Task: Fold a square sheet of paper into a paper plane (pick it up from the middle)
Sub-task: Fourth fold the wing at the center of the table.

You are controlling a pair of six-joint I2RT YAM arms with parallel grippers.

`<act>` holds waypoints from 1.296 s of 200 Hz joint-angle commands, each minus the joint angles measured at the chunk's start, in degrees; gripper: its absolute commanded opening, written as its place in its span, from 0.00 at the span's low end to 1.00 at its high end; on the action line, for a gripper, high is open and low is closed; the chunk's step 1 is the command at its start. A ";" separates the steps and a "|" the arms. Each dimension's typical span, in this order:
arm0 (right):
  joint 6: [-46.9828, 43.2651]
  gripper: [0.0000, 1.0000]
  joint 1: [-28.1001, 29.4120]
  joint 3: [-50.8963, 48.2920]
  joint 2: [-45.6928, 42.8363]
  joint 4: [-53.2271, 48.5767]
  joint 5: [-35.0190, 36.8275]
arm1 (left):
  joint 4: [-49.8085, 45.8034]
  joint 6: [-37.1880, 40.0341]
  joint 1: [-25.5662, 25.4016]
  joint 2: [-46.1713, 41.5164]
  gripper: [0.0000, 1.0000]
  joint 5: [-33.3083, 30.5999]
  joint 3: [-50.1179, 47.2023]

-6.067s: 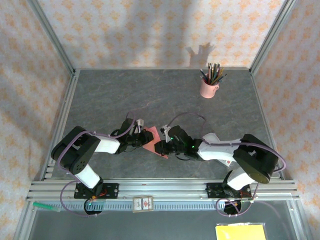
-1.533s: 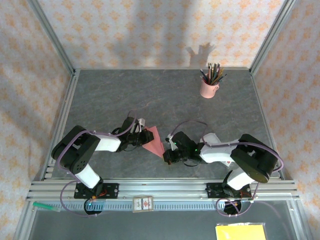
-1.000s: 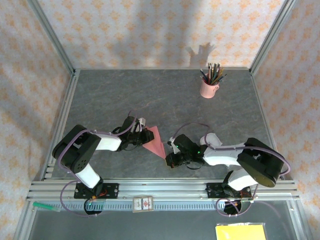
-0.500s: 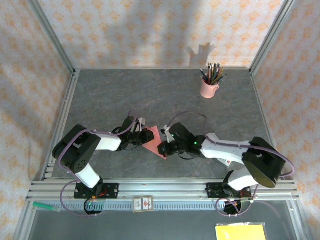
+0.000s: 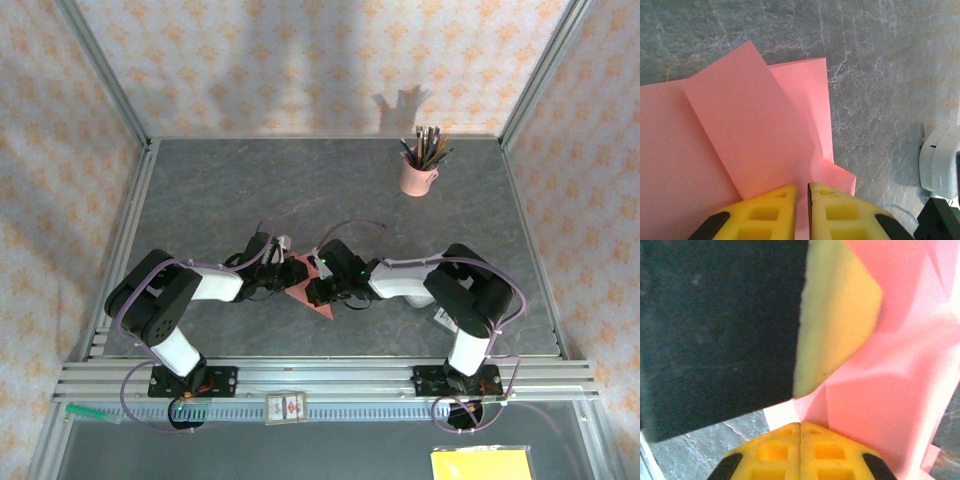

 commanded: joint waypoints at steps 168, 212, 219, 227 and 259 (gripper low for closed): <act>5.15 0.00 -0.21 -18.95 -12.26 2.06 -4.12 | -6.81 2.91 0.99 4.04 0.19 -5.55 -0.75; 4.19 0.00 -0.45 -19.09 -17.52 -0.71 -2.80 | -6.55 2.73 0.94 4.05 0.19 -5.46 -0.75; 4.59 0.00 -0.60 -18.37 -18.65 -0.26 -3.02 | -6.55 2.72 0.93 4.07 0.19 -5.46 -0.77; 4.98 0.00 -0.65 -17.42 -19.70 0.15 -3.16 | -6.55 2.73 0.89 4.01 0.18 -5.44 -0.75; 5.86 0.00 -0.69 -12.68 -20.89 1.48 -3.08 | -6.55 2.74 0.93 3.94 0.19 -5.47 -0.75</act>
